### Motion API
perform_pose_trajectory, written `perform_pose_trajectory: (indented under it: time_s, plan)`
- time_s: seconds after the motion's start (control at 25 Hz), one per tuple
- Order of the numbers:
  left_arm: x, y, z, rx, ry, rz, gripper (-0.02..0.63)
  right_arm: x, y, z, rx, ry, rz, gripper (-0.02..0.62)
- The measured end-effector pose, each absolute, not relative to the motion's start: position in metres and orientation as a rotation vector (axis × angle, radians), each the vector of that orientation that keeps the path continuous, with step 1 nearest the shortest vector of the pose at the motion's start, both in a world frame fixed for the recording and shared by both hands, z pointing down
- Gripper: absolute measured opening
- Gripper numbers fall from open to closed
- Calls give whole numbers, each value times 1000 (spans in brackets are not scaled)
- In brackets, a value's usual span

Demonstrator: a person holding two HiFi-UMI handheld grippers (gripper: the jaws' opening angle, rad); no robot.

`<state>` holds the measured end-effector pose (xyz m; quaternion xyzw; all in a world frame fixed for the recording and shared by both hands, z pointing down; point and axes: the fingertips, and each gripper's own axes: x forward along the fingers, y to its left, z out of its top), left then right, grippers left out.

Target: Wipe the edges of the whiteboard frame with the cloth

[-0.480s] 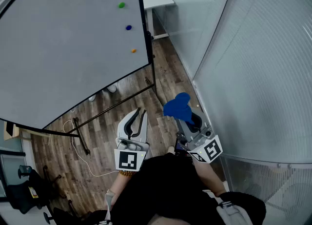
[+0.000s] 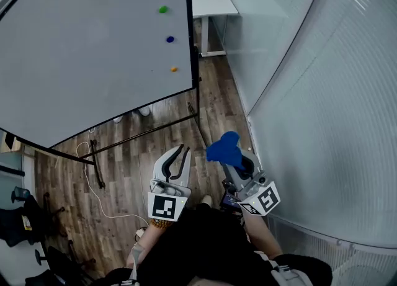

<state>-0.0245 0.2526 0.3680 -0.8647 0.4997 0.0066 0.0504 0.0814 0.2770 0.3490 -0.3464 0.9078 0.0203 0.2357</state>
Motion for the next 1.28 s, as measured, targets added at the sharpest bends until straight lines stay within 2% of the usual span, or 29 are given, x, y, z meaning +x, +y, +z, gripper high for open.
perform_pose_trajectory:
  time_s: [0.48,1.04,1.28]
  plan:
    - [-48,150,385,-2668,1519,53,130,66,176,360,-1018,2479,29,95]
    - [-73,2,342,-2652,1402,185,115,22,42,315,-1047,2508,168,95]
    - [-77,-28,354,-2648,1448,169,112,37,-7,298,-981,2455,199,95]
